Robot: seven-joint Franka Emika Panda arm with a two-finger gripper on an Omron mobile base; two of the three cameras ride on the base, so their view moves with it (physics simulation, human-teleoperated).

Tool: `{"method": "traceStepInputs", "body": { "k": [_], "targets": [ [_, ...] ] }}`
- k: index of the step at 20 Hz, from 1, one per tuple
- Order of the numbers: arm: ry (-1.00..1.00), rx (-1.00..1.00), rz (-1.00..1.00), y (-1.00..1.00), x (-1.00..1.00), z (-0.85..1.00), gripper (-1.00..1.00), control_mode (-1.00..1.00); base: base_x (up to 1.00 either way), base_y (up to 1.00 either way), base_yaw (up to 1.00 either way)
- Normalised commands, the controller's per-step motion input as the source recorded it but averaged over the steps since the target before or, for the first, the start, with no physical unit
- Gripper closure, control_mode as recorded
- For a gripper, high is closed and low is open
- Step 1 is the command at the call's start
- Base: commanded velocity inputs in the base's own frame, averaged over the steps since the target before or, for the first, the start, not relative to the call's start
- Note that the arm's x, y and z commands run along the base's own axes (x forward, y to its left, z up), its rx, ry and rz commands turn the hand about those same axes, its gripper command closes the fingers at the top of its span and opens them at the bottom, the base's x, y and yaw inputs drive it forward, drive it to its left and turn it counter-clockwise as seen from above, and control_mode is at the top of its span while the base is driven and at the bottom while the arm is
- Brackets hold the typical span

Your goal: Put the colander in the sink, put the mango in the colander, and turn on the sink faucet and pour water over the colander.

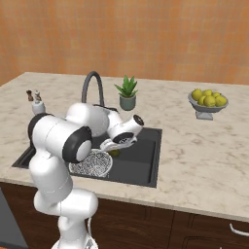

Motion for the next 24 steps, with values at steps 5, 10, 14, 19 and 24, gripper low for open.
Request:
{"method": "traceStepInputs", "body": {
  "k": [5, 10, 14, 19, 24],
  "targets": [
    [0.0, 0.0, 0.0, 0.15, 0.1, -0.39, 1.0, -1.0, 0.0, 0.0, 0.0],
    [0.0, 0.0, 0.0, 0.14, 0.21, -0.22, 1.0, -1.0, 0.0, 0.0, 0.0],
    [0.0, 0.0, 0.0, 0.07, 0.14, -0.26, 1.0, -1.0, 0.0, 0.0, 0.0],
    [0.0, 0.0, 0.0, 0.17, 0.06, -0.3, 1.0, -1.0, 0.0, 0.0, 0.0],
    [0.0, 0.0, 0.0, 0.09, 0.21, -0.26, 1.0, -1.0, 0.0, 0.0, 0.0]
  ]
}}
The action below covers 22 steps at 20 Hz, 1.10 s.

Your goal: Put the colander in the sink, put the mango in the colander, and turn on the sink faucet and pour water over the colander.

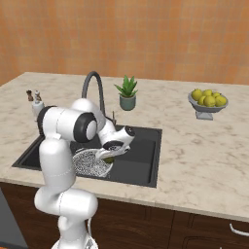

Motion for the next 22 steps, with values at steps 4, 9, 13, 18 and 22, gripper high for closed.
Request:
{"method": "traceStepInputs", "body": {
  "k": [4, 9, 13, 18, 22],
  "targets": [
    [0.0, 0.0, 0.0, 0.14, 0.15, -0.27, 1.0, -1.0, 0.0, 0.0, 0.0],
    [-0.02, 0.0, 0.0, 0.18, 0.07, -0.21, 1.0, -1.0, 0.0, 0.0, 0.0],
    [-0.09, 0.0, 0.0, 0.25, -0.05, -0.02, 1.0, -1.0, 0.0, 0.0, 0.0],
    [-0.12, 0.0, 0.0, 0.22, -0.09, -0.03, 1.0, -1.0, 0.0, 0.0, 0.0],
    [-0.06, 0.0, 0.0, 0.14, -0.13, -0.12, -1.0, -1.0, 0.0, 0.0, 0.0]
  ]
}}
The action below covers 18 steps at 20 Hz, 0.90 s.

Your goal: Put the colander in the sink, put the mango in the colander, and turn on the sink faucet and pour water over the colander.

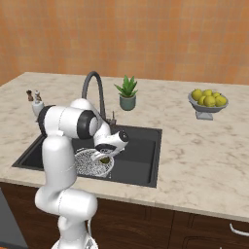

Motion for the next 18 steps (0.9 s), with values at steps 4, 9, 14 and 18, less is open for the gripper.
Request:
{"method": "traceStepInputs", "body": {
  "k": [4, 9, 14, 18],
  "targets": [
    [-0.06, 0.0, -0.01, 0.02, -0.18, -0.01, -1.0, -1.0, 0.0, 0.0, 0.0],
    [-0.07, 0.0, -0.01, 0.0, -0.14, 0.19, -1.0, -1.0, 0.0, 0.0, 0.0],
    [-0.11, 0.0, 0.0, -0.01, -0.11, 0.36, -1.0, -1.0, 0.0, 0.0, 0.0],
    [-0.07, 0.0, 0.0, -0.25, -0.15, 0.46, -1.0, -1.0, 0.0, 0.0, 0.0]
  ]
}}
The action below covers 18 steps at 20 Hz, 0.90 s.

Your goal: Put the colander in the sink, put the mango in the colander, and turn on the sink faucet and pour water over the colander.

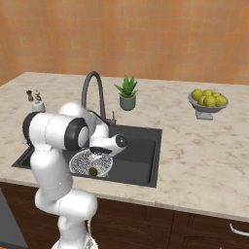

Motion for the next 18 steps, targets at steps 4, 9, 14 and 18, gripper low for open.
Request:
{"method": "traceStepInputs", "body": {
  "k": [4, 9, 14, 18],
  "targets": [
    [-0.14, 0.0, 0.0, -0.21, -0.33, 0.48, -1.0, -1.0, 0.0, 0.0, 0.0],
    [-0.24, 0.01, 0.0, -0.15, -0.3, 0.6, -1.0, -1.0, 0.0, 0.0, 0.0],
    [-0.22, 0.1, 0.0, -0.12, -0.15, 0.63, -1.0, -1.0, 0.0, 0.0, 0.0],
    [-0.17, 0.07, 0.0, -0.1, -0.03, 0.55, -1.0, -1.0, 0.0, 0.0, 0.0]
  ]
}}
